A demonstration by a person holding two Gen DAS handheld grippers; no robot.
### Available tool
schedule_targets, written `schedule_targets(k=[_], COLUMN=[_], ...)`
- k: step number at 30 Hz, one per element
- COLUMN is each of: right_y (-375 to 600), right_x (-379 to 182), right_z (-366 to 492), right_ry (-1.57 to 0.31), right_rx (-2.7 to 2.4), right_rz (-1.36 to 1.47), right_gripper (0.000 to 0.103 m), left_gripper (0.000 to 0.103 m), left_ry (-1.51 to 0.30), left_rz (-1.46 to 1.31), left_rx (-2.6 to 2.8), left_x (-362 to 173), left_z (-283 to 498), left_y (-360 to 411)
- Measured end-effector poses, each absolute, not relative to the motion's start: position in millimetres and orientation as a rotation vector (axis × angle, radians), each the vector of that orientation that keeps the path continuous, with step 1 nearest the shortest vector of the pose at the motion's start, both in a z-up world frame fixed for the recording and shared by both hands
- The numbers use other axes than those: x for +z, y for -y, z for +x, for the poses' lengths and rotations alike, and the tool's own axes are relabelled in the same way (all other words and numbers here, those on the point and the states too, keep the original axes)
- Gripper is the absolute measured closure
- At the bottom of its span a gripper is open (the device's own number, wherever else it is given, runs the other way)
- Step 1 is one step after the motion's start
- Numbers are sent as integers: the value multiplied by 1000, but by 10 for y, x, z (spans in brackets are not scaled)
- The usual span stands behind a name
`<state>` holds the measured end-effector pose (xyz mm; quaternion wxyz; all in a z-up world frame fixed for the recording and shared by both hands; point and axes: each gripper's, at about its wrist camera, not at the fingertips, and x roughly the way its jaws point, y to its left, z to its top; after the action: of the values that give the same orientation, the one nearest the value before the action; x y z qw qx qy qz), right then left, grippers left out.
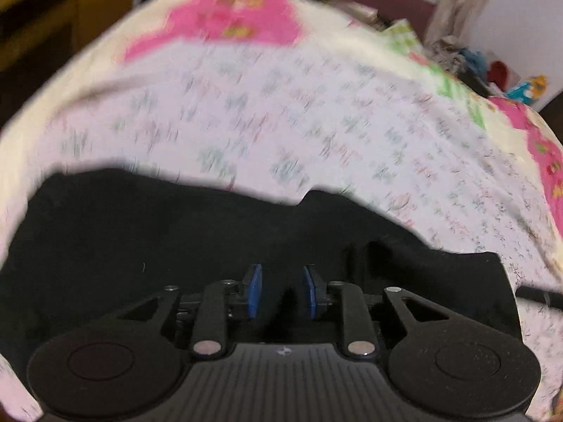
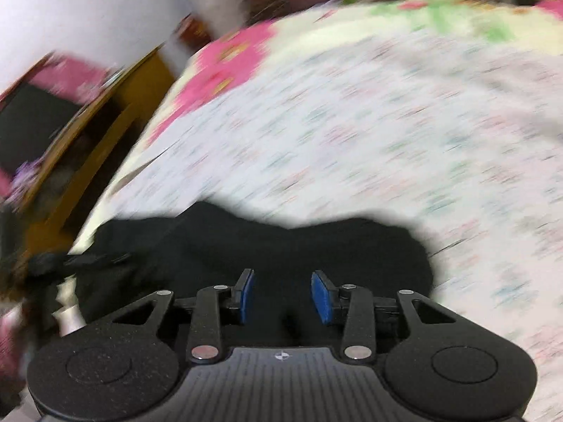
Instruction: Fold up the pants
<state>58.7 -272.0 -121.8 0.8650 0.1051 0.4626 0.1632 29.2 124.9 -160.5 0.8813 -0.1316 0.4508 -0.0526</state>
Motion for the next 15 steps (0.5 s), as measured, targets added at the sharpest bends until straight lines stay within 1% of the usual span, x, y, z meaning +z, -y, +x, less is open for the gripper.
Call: schedule_targets(k=[2,4,5,7,8,10,12,15], right_y=[2896,2990,3008,3004,3015,3143,3218,3275], right_x=[-1274,-1401,-1474,-1735,-1859,-1900,-1932,-1932], right_z=[736,867,889,886,865,780,735,683], right_ry=[-933,-957,-968,-1053,-1103,-1117,-1152,-1186], right_rx=[283,246,254,236,196,208,215,233], right_rz=[193,164,166,138,100,143,140,167], right_gripper=[76,75,75,74,71,72,72,73], left_gripper=[62,57,56,56,56,56,54,54], left_ry=[-901,-920,-930,-973,-1004,-1075,-1116,-1138], left_rz=[-235,-210,-187,-87,-25,39,19,-9], left_rx=[-180,-312,-370,-432,-425,-400,-386,-394], left_x=[-1493,-1487,-1528,-1689,-1816,-2034,-2174,-2116], left_z=[285,323,343,397,422,462,393,335], left_y=[-1001,-625,-442,-65,82,185,123,32])
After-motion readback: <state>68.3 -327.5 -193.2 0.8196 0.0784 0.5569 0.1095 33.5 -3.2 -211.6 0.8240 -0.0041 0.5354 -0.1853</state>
